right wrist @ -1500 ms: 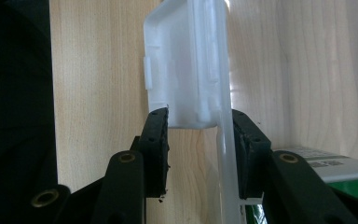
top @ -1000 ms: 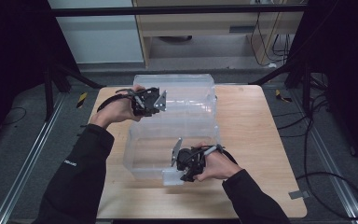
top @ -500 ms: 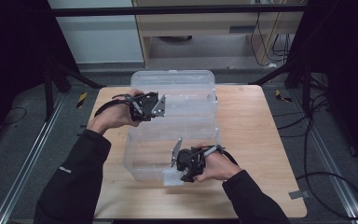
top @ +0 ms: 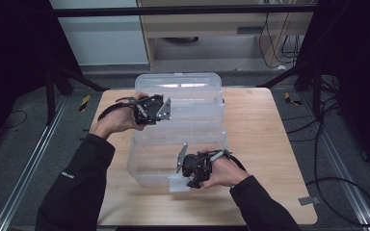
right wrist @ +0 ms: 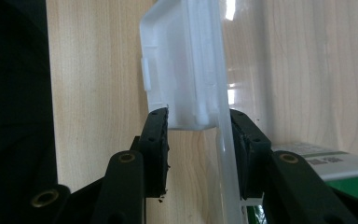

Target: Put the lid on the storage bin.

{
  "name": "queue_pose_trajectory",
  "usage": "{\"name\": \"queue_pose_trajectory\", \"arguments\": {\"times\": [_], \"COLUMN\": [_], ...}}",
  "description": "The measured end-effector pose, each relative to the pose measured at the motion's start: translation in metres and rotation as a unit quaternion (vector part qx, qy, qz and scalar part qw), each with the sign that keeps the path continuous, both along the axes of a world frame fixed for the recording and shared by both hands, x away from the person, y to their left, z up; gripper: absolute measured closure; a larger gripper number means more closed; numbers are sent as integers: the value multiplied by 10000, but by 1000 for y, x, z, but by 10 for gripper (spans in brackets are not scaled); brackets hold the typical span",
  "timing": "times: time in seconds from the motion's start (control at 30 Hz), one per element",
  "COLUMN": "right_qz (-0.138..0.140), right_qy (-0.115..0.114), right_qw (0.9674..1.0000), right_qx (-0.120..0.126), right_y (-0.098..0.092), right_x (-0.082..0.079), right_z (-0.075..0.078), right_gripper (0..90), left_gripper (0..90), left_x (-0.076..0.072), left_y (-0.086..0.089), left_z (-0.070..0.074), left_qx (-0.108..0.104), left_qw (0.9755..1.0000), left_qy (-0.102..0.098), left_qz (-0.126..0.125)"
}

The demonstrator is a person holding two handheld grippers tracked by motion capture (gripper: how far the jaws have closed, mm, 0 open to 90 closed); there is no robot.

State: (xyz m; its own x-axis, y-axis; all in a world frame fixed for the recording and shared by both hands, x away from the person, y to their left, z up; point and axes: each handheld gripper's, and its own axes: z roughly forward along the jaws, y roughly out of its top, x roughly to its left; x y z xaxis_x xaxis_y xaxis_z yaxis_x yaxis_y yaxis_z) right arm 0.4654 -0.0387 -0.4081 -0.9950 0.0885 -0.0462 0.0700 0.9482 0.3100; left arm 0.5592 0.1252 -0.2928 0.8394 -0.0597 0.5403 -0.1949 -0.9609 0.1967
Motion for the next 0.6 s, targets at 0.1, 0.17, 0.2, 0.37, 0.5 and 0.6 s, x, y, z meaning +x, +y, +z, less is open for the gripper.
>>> {"name": "queue_pose_trajectory", "arguments": {"times": [0.1,0.17,0.2,0.37,0.5,0.6], "right_qz": [-81,-172,-184,-168,-191,-168], "right_qy": [-106,-114,-101,-119,-97,-114], "right_qw": [9999,9998,9997,9997,9997,9997], "right_qx": [30,57,91,109,96,94], "right_y": [2,2,1,0,0,0], "right_x": [0,1,1,1,1,0], "right_z": [-1,-1,-1,-1,0,0], "right_gripper": [627,629,627,625,624,624], "left_gripper": [847,862,872,887,887,886], "left_x": [2,2,1,0,6,11], "left_y": [-7,-11,-12,-10,-9,-6], "left_z": [5,8,9,9,8,7], "left_qx": [-35,-17,5,39,62,-15], "left_qw": [10000,9999,9998,9998,9999,9998], "left_qy": [-71,-156,-200,-203,-121,-99], "left_qz": [-35,-21,-8,-3,106,150]}}
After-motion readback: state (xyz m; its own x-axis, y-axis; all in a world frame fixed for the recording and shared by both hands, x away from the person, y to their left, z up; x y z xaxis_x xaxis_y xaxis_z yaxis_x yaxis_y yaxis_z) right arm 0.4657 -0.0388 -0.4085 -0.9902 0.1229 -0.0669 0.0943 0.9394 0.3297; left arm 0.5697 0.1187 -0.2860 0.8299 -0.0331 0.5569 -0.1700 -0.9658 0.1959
